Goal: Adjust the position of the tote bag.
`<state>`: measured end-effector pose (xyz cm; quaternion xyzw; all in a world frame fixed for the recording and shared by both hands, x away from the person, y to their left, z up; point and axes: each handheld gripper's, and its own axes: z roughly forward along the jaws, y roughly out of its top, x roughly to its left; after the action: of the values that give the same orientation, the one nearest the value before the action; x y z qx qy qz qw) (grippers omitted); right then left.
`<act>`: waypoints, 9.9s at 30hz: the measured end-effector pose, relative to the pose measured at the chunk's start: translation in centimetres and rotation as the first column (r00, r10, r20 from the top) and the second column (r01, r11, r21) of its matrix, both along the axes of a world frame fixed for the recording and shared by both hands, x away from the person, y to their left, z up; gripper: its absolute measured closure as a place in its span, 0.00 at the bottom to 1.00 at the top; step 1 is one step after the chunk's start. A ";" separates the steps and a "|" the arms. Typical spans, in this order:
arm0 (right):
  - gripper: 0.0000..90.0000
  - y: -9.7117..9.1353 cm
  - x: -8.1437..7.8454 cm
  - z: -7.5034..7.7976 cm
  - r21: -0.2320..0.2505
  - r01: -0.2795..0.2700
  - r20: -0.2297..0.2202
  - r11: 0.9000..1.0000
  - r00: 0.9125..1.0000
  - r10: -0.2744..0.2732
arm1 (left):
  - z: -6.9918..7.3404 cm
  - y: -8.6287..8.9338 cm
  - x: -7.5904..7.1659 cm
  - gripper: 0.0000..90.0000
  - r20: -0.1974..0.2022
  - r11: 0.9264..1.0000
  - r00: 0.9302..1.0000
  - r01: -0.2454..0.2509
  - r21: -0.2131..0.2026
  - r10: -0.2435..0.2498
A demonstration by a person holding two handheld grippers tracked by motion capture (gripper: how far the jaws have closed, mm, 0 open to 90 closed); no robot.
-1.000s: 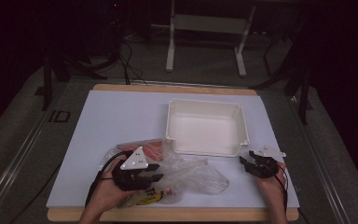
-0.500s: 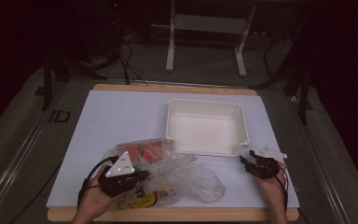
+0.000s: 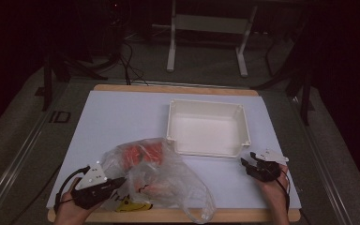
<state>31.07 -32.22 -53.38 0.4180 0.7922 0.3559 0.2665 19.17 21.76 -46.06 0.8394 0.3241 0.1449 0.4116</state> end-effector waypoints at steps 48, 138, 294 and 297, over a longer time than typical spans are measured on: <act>0.56 2.0 -1.2 1.4 0.017 -0.080 0.029 0.997 0.996 0.080 | 1.0 8.6 2.7 0.64 0.070 0.955 0.954 -0.289 -0.061 0.293; 0.55 7.5 -2.2 2.0 -0.001 -0.252 0.023 0.968 0.967 0.252 | 4.0 6.7 3.6 0.71 0.098 0.968 0.963 -0.253 0.000 0.252; 0.44 22.8 -6.5 7.8 0.171 -0.672 0.083 0.721 0.739 0.669 | 1.6 1.5 3.8 0.57 -0.025 0.986 0.986 -0.165 0.022 0.166; 0.55 23.6 -5.6 7.7 0.169 -0.659 0.057 0.733 0.749 0.660 | 1.0 1.0 3.5 0.60 -0.045 0.990 0.989 -0.142 0.026 0.143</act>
<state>25.44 -8.65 -45.71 0.1334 0.8546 0.4951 0.0821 22.66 22.80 -45.02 0.8219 0.3911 0.1577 0.3828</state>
